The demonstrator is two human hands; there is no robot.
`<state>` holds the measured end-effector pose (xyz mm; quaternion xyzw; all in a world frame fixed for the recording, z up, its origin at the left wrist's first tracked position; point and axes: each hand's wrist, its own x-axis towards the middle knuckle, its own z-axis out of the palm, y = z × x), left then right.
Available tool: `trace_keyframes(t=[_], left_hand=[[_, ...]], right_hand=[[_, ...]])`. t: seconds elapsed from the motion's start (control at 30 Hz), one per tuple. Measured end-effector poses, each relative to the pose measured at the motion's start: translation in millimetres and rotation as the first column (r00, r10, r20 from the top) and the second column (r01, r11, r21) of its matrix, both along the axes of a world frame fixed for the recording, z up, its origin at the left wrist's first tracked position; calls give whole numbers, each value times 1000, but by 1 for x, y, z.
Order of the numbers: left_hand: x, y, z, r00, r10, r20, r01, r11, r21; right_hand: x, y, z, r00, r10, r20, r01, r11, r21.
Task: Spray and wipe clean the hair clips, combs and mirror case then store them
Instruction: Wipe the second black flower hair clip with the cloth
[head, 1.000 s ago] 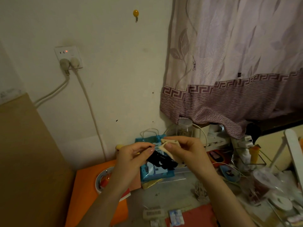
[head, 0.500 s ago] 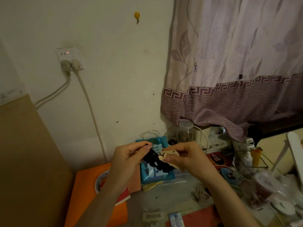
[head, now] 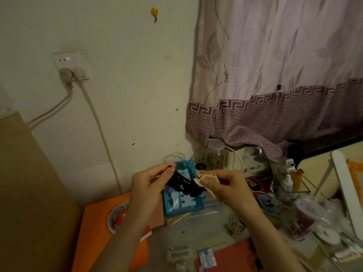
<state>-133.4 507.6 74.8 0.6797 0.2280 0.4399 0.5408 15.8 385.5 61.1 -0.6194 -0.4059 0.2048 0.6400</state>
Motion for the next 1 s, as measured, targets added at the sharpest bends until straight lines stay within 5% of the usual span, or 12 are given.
trace_keyframes(t=[0.17, 0.37, 0.7, 1.0], left_hand=[[-5, -1, -4, 1000, 4, 28, -4, 1000, -3], [2, -7, -15, 985, 0, 170, 33, 981, -191], [34, -21, -62, 994, -106, -20, 101, 982, -161], [99, -50, -94, 979, -183, -93, 142, 930, -339]], right_hand=[[0, -9, -13, 996, -57, -75, 58, 998, 14], [-6, -15, -23, 982, -82, -170, 95, 993, 69], [-1, -38, -54, 907, -328, -264, 334, 942, -25], [74, -68, -90, 879, -366, -307, 353, 930, -97]])
